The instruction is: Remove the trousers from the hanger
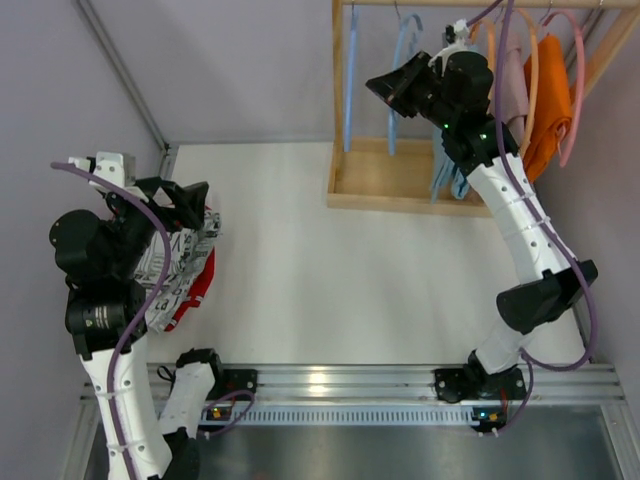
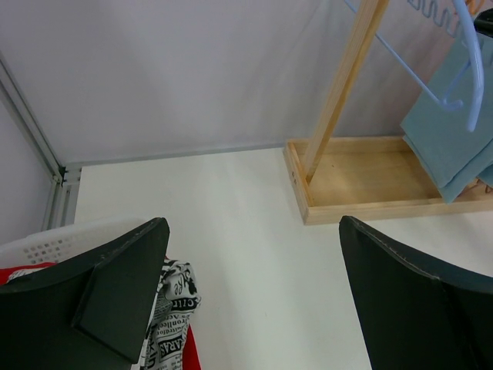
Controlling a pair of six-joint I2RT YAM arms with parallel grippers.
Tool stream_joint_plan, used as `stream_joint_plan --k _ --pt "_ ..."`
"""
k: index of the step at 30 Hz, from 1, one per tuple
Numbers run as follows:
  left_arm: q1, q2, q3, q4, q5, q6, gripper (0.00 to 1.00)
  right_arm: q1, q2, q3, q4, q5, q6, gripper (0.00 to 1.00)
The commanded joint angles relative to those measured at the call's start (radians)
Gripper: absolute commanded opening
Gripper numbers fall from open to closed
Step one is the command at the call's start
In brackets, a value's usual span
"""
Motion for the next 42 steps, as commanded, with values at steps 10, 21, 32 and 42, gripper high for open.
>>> stream_joint_plan --k 10,21,32,42 --pt "0.000 -0.001 -0.006 0.068 -0.016 -0.009 0.98 0.069 0.063 0.089 0.162 -0.036 -0.048 0.00" --pt "0.000 -0.008 -0.011 0.067 -0.007 -0.005 0.98 0.065 -0.013 0.021 0.162 -0.055 -0.057 0.51" --pt "-0.001 -0.027 -0.023 0.068 0.014 0.024 0.98 0.039 -0.199 -0.132 0.127 -0.074 -0.103 0.68" --pt "0.000 -0.024 -0.032 0.068 0.037 0.022 0.98 -0.047 -0.452 -0.243 0.038 -0.095 -0.281 0.77"
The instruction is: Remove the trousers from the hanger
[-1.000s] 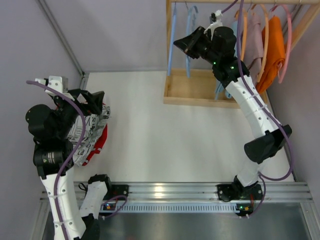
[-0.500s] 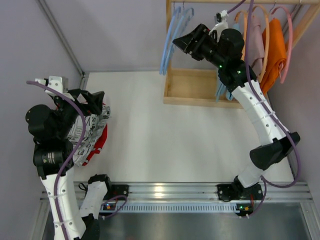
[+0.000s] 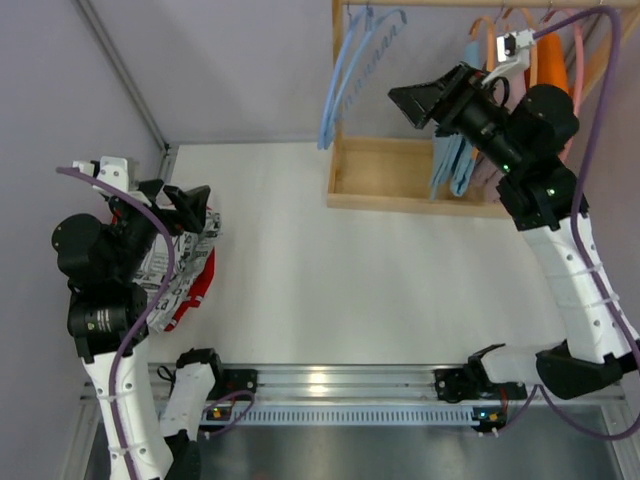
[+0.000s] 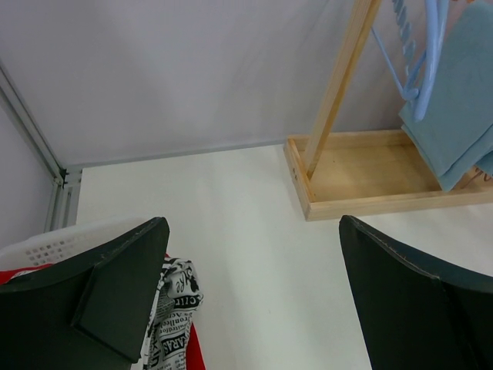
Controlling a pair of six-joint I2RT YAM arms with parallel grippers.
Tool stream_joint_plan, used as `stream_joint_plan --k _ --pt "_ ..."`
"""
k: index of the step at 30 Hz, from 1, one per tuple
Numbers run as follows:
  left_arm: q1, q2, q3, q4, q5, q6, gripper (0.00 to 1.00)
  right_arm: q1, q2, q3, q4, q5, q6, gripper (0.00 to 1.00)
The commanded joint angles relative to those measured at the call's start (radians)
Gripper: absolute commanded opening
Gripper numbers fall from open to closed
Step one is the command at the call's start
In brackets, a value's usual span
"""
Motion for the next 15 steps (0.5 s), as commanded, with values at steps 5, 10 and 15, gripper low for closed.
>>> stream_joint_plan --k 5,10,15 --pt "0.000 0.002 -0.009 0.061 0.041 -0.007 0.98 -0.259 -0.148 -0.030 -0.120 -0.190 0.004 0.81" --pt "0.000 -0.008 -0.015 0.059 0.044 0.002 0.98 -0.454 -0.156 -0.030 -0.134 -0.372 0.062 0.83" --pt "0.000 -0.015 -0.023 0.059 0.039 0.005 0.98 -0.598 -0.142 -0.065 -0.104 -0.451 0.115 0.87"
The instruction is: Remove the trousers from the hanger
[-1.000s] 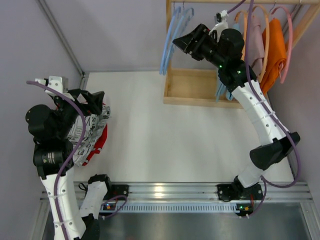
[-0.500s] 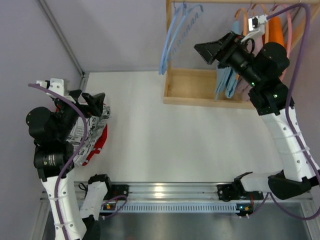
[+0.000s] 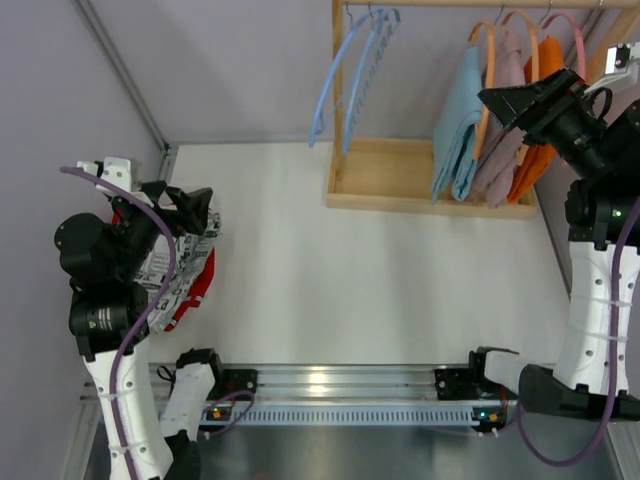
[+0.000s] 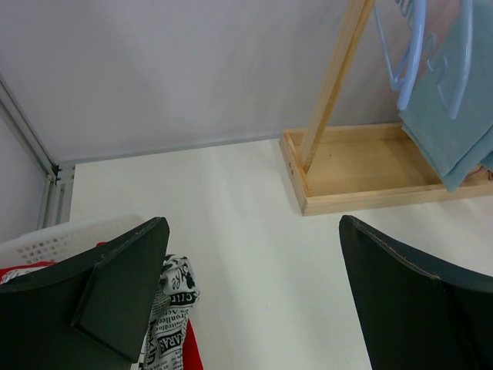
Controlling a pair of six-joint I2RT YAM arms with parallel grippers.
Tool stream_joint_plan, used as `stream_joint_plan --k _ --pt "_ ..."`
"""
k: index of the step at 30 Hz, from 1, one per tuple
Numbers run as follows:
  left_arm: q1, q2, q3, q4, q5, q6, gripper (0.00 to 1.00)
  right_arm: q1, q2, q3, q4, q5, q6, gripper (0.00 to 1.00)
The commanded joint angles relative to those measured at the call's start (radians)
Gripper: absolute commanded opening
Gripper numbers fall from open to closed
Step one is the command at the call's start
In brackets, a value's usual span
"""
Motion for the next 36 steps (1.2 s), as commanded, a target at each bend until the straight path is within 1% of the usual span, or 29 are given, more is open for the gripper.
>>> stream_joint_plan --k 1,4,13,14,21,25,28,29,31,32,34,35,36 --pt "0.000 -0.012 -0.007 0.058 0.021 0.005 0.98 -0.068 0.020 -0.031 0.024 -0.111 0.067 0.87" --pt "0.000 -0.009 -0.007 0.059 0.018 0.003 0.98 -0.094 0.051 -0.036 0.053 -0.114 0.083 0.85" --pt "0.000 -0.008 -0.022 0.059 0.018 -0.008 0.98 -0.091 0.146 -0.067 0.182 -0.097 0.150 0.80" --pt "0.000 -0.008 -0.022 0.062 0.014 -0.009 0.98 -0.084 0.151 -0.070 0.213 -0.094 0.150 0.78" --pt "0.000 0.021 -0.014 0.066 0.024 -0.038 0.98 -0.010 0.235 -0.057 0.317 -0.071 0.187 0.77" --pt "0.000 0.035 -0.003 0.067 0.029 -0.046 0.98 0.027 0.289 -0.016 0.353 -0.068 0.216 0.72" --pt "-0.001 0.038 -0.007 0.066 0.026 -0.044 0.98 0.033 0.316 -0.013 0.402 -0.068 0.267 0.64" --pt "0.000 0.043 -0.007 0.067 0.026 -0.043 0.98 0.034 0.322 -0.016 0.403 -0.067 0.279 0.56" --pt "0.000 0.043 -0.011 0.067 0.026 -0.043 0.98 0.034 0.332 -0.017 0.464 -0.070 0.311 0.48" --pt "0.000 0.044 -0.013 0.067 0.028 -0.043 0.98 0.034 0.333 -0.019 0.478 -0.071 0.325 0.39" --pt "0.000 0.049 -0.016 0.066 0.029 -0.041 0.98 0.034 0.335 -0.022 0.520 -0.086 0.368 0.31" --pt "0.000 0.052 -0.014 0.067 0.029 -0.041 0.98 0.036 0.338 -0.019 0.549 -0.091 0.380 0.24" --pt "0.000 0.058 -0.014 0.069 0.029 -0.040 0.98 0.037 0.338 -0.016 0.563 -0.099 0.399 0.20"
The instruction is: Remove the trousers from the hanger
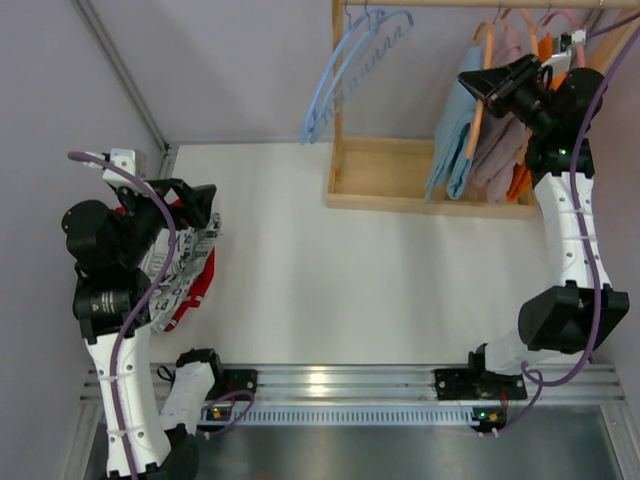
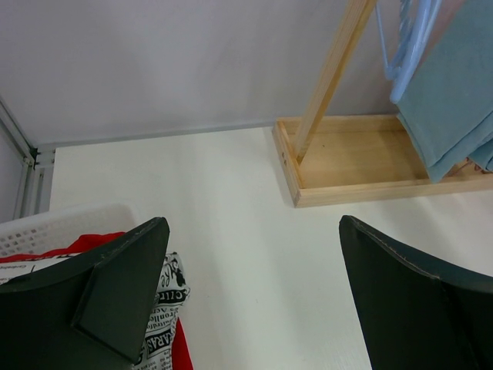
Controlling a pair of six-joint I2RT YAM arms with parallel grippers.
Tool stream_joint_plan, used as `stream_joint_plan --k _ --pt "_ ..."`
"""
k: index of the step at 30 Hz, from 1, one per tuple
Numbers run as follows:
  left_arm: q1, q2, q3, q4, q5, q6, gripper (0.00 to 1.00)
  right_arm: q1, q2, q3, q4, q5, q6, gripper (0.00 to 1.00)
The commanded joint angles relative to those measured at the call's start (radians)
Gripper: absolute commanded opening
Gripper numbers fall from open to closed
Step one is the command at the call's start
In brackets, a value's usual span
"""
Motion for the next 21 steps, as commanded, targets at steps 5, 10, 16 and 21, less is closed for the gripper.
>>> stream_joint_plan --k 5,10,16,21 --pt "0.000 0.017 0.011 0.072 0.020 -0.018 0.98 0.020 -0.012 0.071 0.330 -0.058 0.123 0.00" --pt "-0.001 0.014 0.009 0.072 0.033 -0.013 0.98 0.022 -0.017 0.144 0.447 -0.074 0.169 0.00" --pt "0.000 0.005 0.008 0.072 0.030 -0.010 0.98 0.036 -0.038 0.177 0.482 -0.062 0.191 0.00" --pt "0.000 0.006 0.016 0.074 0.026 -0.015 0.98 0.074 -0.069 0.175 0.461 -0.054 0.189 0.00"
